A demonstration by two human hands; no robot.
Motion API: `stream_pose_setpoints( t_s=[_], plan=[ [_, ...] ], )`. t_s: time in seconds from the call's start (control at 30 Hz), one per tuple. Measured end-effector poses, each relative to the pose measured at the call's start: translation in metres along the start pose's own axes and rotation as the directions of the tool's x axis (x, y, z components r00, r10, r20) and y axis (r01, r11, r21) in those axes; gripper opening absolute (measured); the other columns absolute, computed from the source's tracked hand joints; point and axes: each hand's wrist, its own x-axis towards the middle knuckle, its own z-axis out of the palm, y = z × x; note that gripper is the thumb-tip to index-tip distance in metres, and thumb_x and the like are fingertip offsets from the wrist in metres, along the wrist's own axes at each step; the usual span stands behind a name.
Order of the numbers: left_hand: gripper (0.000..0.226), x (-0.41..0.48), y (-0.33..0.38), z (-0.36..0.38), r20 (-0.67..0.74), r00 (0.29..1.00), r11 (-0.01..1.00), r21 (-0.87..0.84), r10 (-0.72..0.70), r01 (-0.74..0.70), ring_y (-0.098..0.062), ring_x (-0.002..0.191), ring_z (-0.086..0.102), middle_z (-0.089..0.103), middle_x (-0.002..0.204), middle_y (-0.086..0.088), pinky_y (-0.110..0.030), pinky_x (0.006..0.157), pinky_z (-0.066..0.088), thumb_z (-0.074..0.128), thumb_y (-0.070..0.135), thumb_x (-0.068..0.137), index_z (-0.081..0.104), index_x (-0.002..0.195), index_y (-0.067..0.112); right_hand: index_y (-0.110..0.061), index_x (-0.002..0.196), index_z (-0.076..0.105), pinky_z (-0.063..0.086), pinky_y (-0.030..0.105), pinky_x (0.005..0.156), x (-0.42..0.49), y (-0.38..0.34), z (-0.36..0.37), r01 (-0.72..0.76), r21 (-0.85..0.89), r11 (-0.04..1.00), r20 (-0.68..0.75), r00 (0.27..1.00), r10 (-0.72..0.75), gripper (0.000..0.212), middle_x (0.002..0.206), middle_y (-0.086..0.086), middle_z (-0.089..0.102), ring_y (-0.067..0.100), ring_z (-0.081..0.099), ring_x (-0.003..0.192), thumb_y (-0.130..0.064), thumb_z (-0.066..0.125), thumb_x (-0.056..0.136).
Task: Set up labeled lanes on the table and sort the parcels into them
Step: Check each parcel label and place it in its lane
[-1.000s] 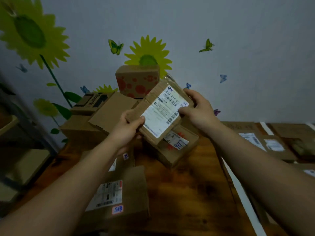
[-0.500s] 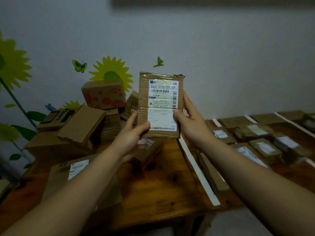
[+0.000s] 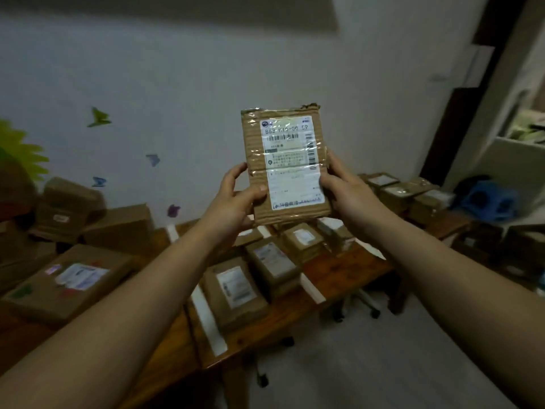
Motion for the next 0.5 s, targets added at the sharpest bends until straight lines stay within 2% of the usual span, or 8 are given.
stream_pose_setpoints(
  t_s=[0.07, 0.13, 0.2, 0.3, 0.4, 0.5],
  plan=[
    [0.055, 0.017, -0.005, 0.039, 0.067, 0.998, 1.0, 0.006, -0.006, 0.006, -0.023, 0.095, 0.07, 0.07, 0.106, -0.003, -0.043, 0.08, 0.056, 0.054, 0.02, 0.093, 0.029, 0.138, 0.039, -0.048, 0.139, 0.039, 0.058, 0.036, 0.08, -0.005, 0.009, -0.039, -0.033, 0.014, 0.999, -0.033, 0.999, 0.033, 0.046, 0.12, -0.009, 0.065, 0.012, 0.068, 0.101, -0.027, 0.048, 0.098],
    [0.054, 0.031, -0.012, 0.068, 0.113, 0.993, 1.0, 0.013, -0.025, 0.023, -0.018, 0.087, 0.072, 0.07, 0.102, 0.0, -0.035, 0.068, 0.058, 0.054, 0.019, 0.092, 0.03, 0.137, 0.039, -0.046, 0.139, 0.039, 0.058, 0.027, 0.07, -0.007, 0.019, -0.07, -0.055, 0.005, 0.998, -0.069, 0.996, 0.056, 0.045, 0.115, -0.011, 0.066, 0.008, 0.069, 0.096, -0.028, 0.047, 0.099],
    [0.058, 0.046, -0.021, 0.09, 0.149, 0.987, 0.997, 0.057, -0.052, 0.044, -0.017, 0.088, 0.071, 0.069, 0.106, -0.001, -0.038, 0.073, 0.055, 0.058, 0.02, 0.09, 0.03, 0.137, 0.039, -0.045, 0.14, 0.038, 0.054, 0.018, 0.063, -0.007, 0.031, -0.094, -0.08, -0.014, 0.997, -0.11, 0.991, 0.078, 0.044, 0.111, -0.016, 0.065, -0.001, 0.068, 0.089, -0.029, 0.046, 0.1],
    [0.067, 0.074, -0.039, 0.111, 0.196, 0.975, 0.992, 0.094, -0.102, 0.085, -0.027, 0.1, 0.067, 0.063, 0.119, -0.008, -0.05, 0.088, 0.051, 0.064, 0.022, 0.085, 0.028, 0.137, 0.044, -0.048, 0.14, 0.036, 0.052, 0.017, 0.072, 0.0, 0.058, -0.119, -0.109, -0.041, 0.993, -0.154, 0.983, 0.102, 0.044, 0.122, -0.015, 0.062, 0.0, 0.064, 0.099, -0.036, 0.045, 0.099],
    [0.061, 0.109, -0.06, 0.123, 0.217, 0.963, 0.985, 0.109, -0.158, 0.137, -0.029, 0.103, 0.065, 0.064, 0.117, -0.005, -0.051, 0.089, 0.05, 0.063, 0.02, 0.086, 0.031, 0.132, 0.046, -0.052, 0.137, 0.037, 0.049, 0.017, 0.08, 0.018, 0.088, -0.136, -0.14, -0.035, 0.989, -0.165, 0.977, 0.133, 0.042, 0.129, -0.016, 0.058, 0.004, 0.059, 0.111, -0.036, 0.045, 0.099],
    [0.06, 0.148, -0.084, 0.13, 0.219, 0.954, 0.977, 0.111, -0.203, 0.183, -0.028, 0.098, 0.066, 0.066, 0.11, -0.004, -0.052, 0.089, 0.05, 0.059, 0.017, 0.089, 0.031, 0.135, 0.044, -0.054, 0.131, 0.037, 0.051, 0.017, 0.079, 0.044, 0.117, -0.151, -0.204, -0.016, 0.979, -0.184, 0.963, 0.198, 0.042, 0.13, -0.013, 0.059, 0.005, 0.062, 0.108, -0.031, 0.049, 0.098]
  ],
)
